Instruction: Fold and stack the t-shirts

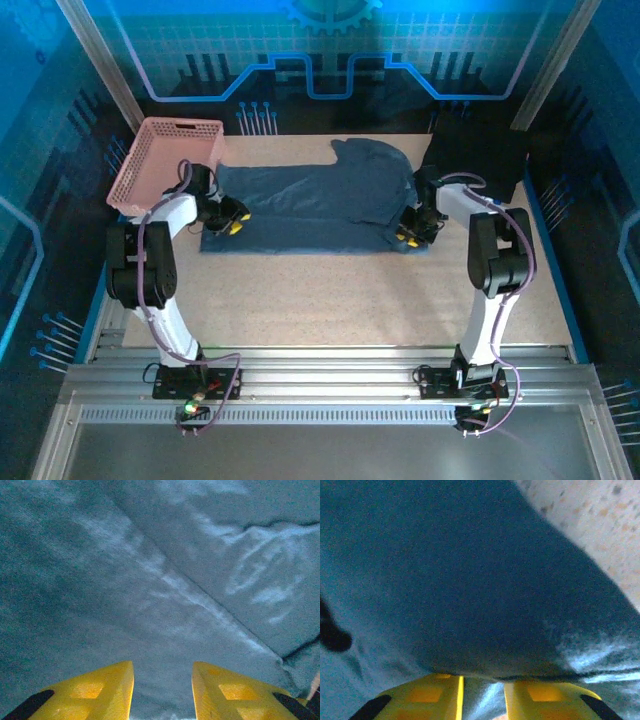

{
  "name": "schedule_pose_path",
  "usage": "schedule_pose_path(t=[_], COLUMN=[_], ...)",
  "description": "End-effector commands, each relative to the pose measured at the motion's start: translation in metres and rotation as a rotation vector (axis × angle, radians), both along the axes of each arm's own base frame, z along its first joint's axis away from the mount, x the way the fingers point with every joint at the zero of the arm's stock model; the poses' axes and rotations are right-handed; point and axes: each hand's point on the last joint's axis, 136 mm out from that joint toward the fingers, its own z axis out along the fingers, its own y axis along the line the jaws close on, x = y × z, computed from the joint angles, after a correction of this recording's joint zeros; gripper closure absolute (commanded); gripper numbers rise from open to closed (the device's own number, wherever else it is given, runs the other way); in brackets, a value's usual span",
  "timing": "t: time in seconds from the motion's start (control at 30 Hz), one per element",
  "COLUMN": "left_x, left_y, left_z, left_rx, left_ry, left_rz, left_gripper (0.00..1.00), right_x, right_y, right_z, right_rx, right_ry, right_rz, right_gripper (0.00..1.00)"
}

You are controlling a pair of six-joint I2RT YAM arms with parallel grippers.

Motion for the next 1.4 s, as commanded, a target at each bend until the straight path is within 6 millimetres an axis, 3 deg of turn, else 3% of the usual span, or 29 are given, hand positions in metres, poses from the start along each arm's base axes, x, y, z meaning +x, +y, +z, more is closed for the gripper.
schedule_pose_path(t=[0.0, 0.2, 0.43, 0.5, 0.57, 0.73, 0.9, 1.2, 1.37], left_x=[-0.002, -0.059, -0.111, -0.123, -0.13, -0.138, -0.136, -0.135, -0.135], left_y=[0.012, 0.032, 0.033, 0.032, 0.029, 0.027, 0.026, 0.024, 0.025], left_z=[-0.01, -0.046, -0.053, -0.054, -0.054, -0.056, -0.058, -0.054, -0.052], left_rx=[0.07, 0.163, 0.19, 0.197, 0.184, 0.18, 0.172, 0.159, 0.158], left_ry=[0.039, 0.216, 0.285, 0.298, 0.296, 0.279, 0.27, 0.245, 0.232], left_rz=[0.023, 0.068, 0.046, 0.039, 0.03, 0.025, 0.024, 0.026, 0.037], left_gripper=[0.66, 0.69, 0.69, 0.68, 0.67, 0.67, 0.67, 0.67, 0.67], right_x=[-0.007, -0.059, -0.116, -0.122, -0.117, -0.092, -0.065, -0.03, -0.031], right_y=[-0.01, -0.039, -0.064, -0.066, -0.058, -0.038, -0.033, -0.035, -0.049], right_z=[-0.003, 0.005, 0.009, 0.006, 0.009, 0.033, 0.039, 0.0, -0.016], right_rx=[-0.105, -0.27, -0.375, -0.364, -0.307, -0.131, -0.048, 0.008, -0.037], right_ry=[0.048, 0.147, 0.203, 0.207, 0.148, -0.045, -0.114, -0.084, -0.038], right_rz=[-0.035, -0.045, -0.02, -0.031, -0.039, -0.077, -0.089, -0.164, -0.205], right_gripper=[0.73, 0.74, 0.71, 0.71, 0.68, 0.44, 0.4, 0.47, 0.69])
